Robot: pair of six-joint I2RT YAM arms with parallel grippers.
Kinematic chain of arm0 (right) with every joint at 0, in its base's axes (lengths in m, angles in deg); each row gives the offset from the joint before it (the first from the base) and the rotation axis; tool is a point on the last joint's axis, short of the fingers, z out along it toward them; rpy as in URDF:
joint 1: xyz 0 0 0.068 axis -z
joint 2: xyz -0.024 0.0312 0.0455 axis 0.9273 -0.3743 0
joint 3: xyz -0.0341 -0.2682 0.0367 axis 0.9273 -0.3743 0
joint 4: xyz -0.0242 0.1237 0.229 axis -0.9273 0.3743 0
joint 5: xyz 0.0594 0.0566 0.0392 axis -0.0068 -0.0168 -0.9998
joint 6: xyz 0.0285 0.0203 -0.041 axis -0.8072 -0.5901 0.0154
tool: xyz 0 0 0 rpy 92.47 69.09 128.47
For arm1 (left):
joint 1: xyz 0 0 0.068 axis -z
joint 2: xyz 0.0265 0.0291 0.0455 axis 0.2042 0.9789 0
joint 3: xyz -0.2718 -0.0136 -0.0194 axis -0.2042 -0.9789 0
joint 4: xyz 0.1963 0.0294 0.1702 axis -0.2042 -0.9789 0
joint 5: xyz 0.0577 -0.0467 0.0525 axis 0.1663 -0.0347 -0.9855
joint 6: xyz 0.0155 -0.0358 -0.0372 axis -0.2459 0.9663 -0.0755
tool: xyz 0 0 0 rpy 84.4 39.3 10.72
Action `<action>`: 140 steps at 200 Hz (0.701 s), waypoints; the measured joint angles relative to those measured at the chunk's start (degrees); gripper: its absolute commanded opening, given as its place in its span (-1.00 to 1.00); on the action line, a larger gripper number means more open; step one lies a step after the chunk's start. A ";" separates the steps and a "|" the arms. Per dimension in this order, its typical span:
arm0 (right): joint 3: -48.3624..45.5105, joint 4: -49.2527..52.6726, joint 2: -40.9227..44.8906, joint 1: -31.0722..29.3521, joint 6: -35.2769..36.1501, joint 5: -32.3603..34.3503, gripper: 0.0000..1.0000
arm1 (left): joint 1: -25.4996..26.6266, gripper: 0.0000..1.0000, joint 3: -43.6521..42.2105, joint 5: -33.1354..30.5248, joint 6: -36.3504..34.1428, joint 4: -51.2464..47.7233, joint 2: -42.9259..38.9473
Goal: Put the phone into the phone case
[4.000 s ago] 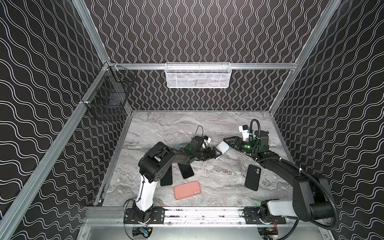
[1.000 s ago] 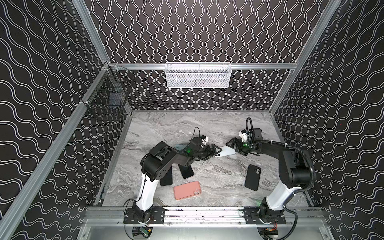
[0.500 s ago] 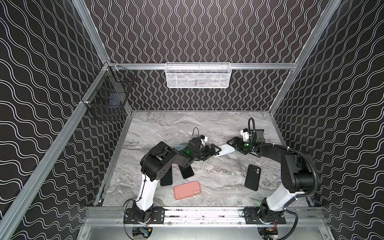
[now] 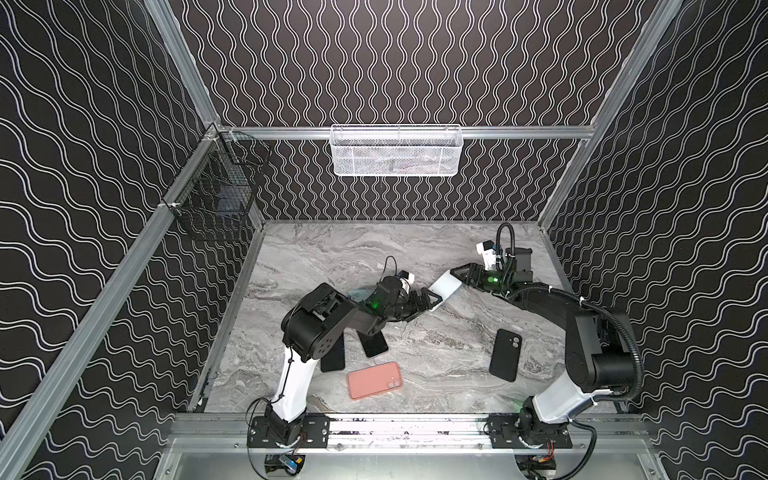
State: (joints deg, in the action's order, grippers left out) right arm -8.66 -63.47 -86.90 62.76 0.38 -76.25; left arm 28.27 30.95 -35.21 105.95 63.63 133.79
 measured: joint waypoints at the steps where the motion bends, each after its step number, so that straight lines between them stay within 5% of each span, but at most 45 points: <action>1: 0.00 -0.04 0.00 -0.02 0.04 -0.04 0.26 | 0.00 0.94 0.00 0.00 0.00 0.02 0.00; 47: -1.99 13.99 0.63 -2.86 -1.36 -9.27 0.32 | 0.15 0.94 -0.90 0.87 -0.07 1.66 -0.15; 114: -1.55 19.58 1.70 -3.30 -0.63 -9.33 0.28 | -1.75 0.94 -3.34 1.90 -0.04 2.51 -1.73; 140: 1.44 21.22 1.57 -3.26 -0.39 -5.60 0.51 | -1.86 0.95 -3.80 1.79 -0.04 2.10 -2.40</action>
State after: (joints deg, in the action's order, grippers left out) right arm -7.22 -42.25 -85.32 59.51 -0.01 -81.85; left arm 26.42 27.14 -33.42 105.90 65.73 131.38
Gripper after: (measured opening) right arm 0.686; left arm 0.970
